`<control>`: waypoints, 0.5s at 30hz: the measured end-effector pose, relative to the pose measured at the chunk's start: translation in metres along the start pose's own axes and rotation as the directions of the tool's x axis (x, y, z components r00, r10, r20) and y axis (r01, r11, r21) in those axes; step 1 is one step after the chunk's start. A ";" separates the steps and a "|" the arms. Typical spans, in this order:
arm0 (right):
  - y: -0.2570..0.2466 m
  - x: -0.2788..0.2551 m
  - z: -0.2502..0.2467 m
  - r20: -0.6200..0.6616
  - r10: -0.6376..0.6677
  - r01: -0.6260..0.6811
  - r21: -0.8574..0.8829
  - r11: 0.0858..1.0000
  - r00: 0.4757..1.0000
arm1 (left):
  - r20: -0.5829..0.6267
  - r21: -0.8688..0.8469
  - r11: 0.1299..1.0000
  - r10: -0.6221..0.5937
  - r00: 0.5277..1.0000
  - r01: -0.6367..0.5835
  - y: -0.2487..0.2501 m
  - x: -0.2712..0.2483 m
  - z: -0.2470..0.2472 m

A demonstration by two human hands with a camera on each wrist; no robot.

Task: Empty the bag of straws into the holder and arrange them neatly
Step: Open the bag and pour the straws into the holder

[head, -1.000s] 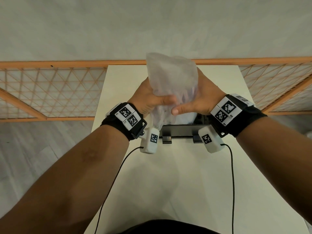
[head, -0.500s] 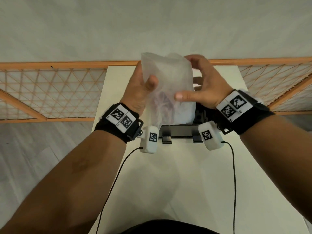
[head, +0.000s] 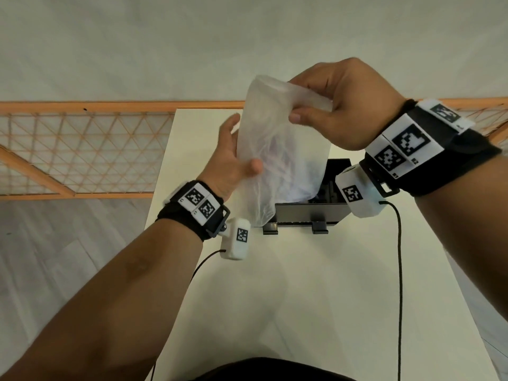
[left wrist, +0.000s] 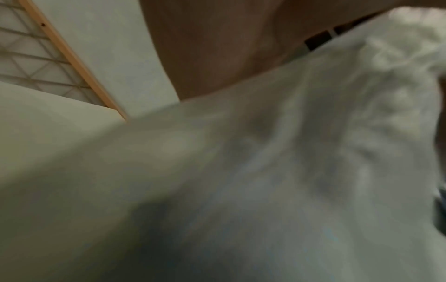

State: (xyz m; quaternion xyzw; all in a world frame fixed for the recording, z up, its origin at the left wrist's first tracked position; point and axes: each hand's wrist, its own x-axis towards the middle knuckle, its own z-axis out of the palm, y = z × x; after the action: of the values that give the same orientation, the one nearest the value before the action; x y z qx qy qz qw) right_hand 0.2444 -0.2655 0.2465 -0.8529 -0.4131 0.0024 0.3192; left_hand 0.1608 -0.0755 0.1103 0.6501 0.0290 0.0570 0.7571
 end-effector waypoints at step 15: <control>-0.024 0.000 -0.032 -0.117 0.014 -0.037 -0.196 0.980 0.993 | -0.024 0.229 0.973 -0.020 1.000 0.025 -0.042 -0.008 0.005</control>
State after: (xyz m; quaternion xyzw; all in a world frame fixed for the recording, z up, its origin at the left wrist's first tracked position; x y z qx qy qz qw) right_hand 0.2367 -0.2721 0.2851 -0.8842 -0.3814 -0.0837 0.2562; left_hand 0.1554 -0.0872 0.0691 0.7321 0.0510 0.0520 0.6773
